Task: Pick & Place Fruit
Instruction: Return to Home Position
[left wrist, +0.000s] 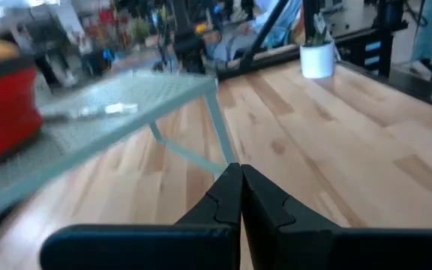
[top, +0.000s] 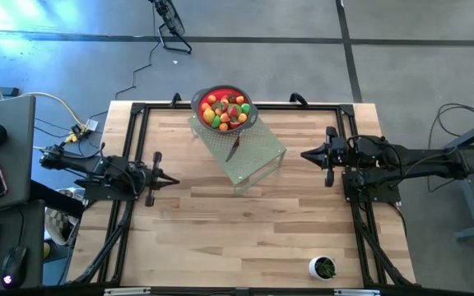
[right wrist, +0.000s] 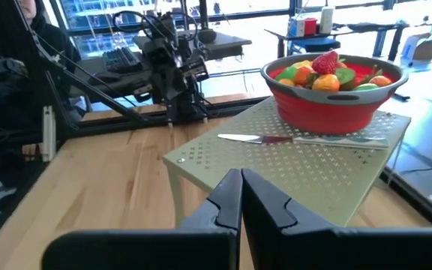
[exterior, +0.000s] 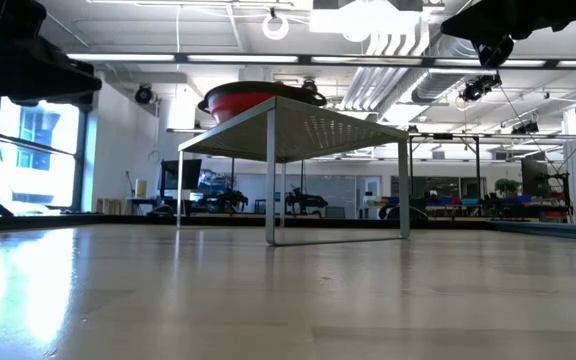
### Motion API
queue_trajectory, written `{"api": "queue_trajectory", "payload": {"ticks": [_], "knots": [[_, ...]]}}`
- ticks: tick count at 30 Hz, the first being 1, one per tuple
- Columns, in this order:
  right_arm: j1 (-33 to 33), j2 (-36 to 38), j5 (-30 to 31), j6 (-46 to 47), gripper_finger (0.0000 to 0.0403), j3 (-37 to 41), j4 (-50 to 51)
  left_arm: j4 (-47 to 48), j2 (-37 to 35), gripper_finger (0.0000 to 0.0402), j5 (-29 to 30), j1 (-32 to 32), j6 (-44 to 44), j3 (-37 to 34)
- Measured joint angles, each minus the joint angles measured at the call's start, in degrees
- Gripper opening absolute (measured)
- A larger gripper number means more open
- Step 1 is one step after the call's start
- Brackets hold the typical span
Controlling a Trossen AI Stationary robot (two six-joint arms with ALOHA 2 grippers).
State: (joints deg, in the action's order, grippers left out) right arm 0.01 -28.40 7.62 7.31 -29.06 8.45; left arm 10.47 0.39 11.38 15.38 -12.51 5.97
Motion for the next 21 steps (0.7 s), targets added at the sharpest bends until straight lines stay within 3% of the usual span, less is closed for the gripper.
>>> {"api": "queue_trajectory", "payload": {"ticks": [6, 14, 21], "knots": [[0.0, 0.0, 3.3, -1.5, 0.0002, 0.0, -0.1, -1.8, 0.0, 0.0, -1.0, 0.0, -3.0, -0.8], [0.0, 0.0, 13.4, -1.1, 0.0003, 0.0, 2.0, -1.7, 0.0, 0.0, -5.2, 0.0, -4.8, -0.8], [0.0, 0.0, 13.5, -1.4, 0.0003, 0.0, 2.0, -1.7, 0.0, 0.0, -6.5, 0.0, -6.8, -0.8]]}}
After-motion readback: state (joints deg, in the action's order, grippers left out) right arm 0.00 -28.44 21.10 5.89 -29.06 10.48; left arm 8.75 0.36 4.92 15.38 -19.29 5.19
